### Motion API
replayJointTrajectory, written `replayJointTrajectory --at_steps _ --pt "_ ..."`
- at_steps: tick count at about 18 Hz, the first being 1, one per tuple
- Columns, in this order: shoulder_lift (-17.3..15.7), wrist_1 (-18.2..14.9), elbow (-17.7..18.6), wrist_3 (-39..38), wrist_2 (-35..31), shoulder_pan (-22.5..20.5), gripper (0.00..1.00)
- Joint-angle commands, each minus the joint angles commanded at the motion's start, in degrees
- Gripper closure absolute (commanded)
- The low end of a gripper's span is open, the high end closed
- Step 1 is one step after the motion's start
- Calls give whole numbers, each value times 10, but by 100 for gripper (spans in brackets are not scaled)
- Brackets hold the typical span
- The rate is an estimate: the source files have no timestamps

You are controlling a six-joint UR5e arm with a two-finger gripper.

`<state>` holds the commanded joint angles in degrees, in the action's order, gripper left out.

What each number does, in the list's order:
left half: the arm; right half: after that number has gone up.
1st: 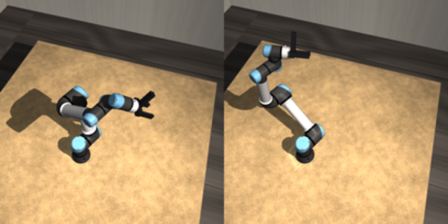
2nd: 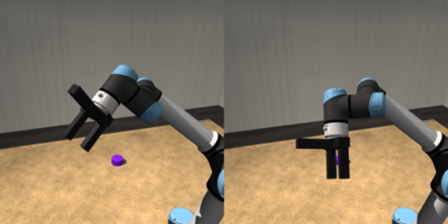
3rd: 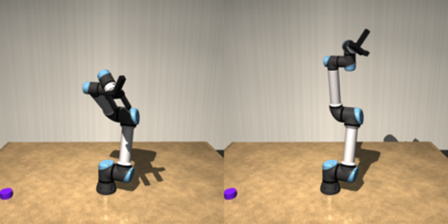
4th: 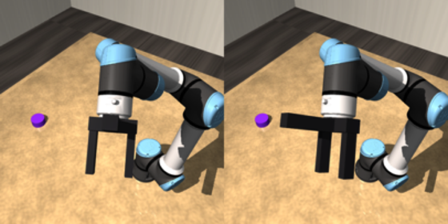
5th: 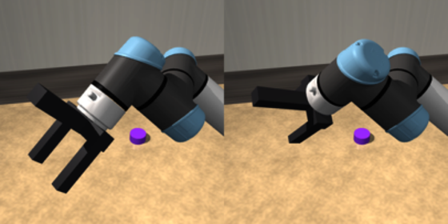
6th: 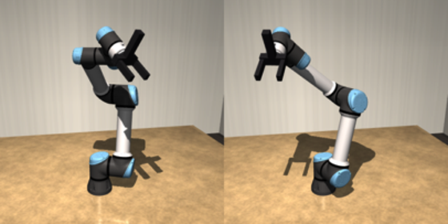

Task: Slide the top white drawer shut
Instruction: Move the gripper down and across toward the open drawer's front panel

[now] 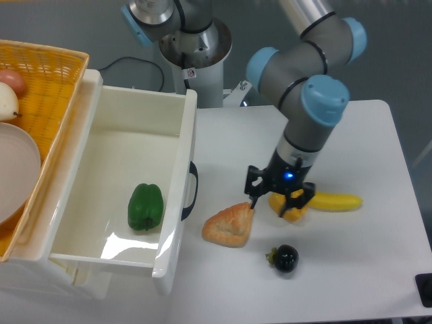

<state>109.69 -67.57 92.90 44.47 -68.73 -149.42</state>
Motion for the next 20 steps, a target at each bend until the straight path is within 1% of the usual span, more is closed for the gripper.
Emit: replayJointTrajectory --at_steps 2,5,8,14,16,20 --pt "0 -24 1 -1 13 4 100" --pt "-1 -53 0 0 51 4 100" --pt "1 -60 0 0 78 4 100" --pt "2 -79 -4 8 88 1 100" --pt "2 -95 -7 11 101 -1 100" --pt "0 -124 -8 24 103 1 100"
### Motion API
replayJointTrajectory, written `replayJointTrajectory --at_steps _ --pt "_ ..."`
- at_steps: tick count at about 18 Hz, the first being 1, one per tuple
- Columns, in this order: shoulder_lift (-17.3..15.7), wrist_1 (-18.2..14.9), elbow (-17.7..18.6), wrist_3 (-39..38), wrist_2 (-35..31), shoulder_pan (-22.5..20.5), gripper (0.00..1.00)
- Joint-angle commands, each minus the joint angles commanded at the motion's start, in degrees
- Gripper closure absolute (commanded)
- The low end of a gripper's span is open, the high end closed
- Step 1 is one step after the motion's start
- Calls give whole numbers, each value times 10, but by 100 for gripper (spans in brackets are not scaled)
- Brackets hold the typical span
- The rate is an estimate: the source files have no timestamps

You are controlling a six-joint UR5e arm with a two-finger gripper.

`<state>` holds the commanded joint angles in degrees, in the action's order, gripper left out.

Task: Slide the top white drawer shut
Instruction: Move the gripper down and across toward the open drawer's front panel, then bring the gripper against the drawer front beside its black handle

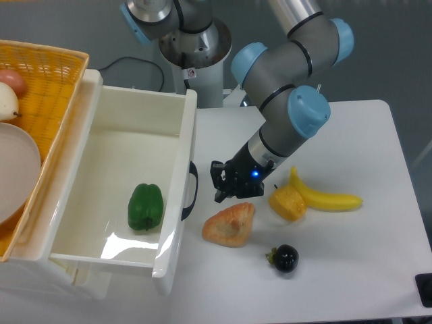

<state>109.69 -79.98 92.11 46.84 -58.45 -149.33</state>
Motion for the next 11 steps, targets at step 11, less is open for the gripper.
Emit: replayJointTrajectory --at_steps 11 --pt "-22 -49 -11 2 15 7 100"
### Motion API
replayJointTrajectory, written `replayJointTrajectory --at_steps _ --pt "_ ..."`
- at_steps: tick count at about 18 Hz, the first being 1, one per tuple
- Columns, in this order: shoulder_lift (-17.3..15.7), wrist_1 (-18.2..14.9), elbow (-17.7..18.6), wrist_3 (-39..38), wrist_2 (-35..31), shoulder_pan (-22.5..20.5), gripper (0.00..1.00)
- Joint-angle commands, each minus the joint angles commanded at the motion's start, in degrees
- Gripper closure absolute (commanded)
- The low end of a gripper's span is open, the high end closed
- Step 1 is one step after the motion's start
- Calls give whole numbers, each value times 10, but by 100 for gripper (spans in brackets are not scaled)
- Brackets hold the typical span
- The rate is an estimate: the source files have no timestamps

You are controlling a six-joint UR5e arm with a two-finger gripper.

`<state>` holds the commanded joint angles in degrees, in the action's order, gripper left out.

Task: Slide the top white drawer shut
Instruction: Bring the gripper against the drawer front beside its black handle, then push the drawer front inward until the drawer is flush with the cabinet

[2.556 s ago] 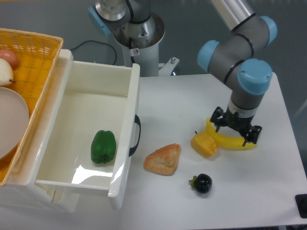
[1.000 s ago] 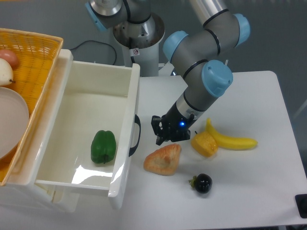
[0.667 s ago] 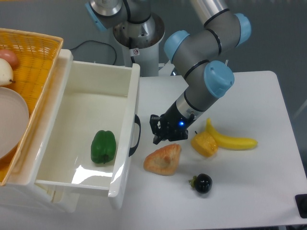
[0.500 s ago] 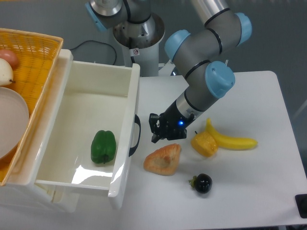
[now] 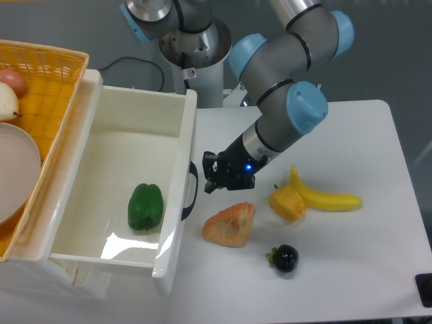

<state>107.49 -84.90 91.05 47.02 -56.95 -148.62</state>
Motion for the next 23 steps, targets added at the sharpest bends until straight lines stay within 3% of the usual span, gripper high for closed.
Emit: replayJointTrajectory --at_steps 23 --pt "-15 -25 0 0 11 21 100"
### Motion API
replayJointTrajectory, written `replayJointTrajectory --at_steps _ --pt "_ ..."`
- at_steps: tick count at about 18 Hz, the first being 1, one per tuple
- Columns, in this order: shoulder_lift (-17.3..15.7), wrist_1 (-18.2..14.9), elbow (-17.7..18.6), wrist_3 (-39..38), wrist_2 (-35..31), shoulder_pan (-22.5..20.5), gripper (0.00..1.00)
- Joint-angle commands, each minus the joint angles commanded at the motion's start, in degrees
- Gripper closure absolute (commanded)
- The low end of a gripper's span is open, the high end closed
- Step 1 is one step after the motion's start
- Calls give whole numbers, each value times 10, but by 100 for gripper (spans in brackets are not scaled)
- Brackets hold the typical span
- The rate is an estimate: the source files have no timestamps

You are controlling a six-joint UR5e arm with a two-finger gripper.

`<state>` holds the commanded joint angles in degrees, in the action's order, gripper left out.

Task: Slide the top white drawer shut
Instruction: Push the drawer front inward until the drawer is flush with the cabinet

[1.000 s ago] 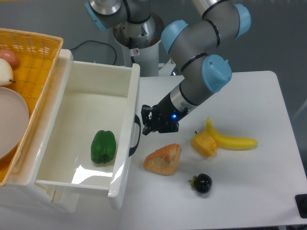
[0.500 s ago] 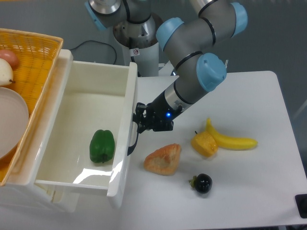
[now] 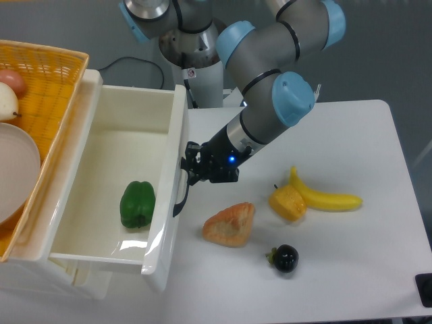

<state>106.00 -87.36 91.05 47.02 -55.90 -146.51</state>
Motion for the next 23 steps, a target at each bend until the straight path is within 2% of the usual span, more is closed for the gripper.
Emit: replayJointTrajectory --at_steps 23 --pt "-11 -7 2 -8 5 54 100"
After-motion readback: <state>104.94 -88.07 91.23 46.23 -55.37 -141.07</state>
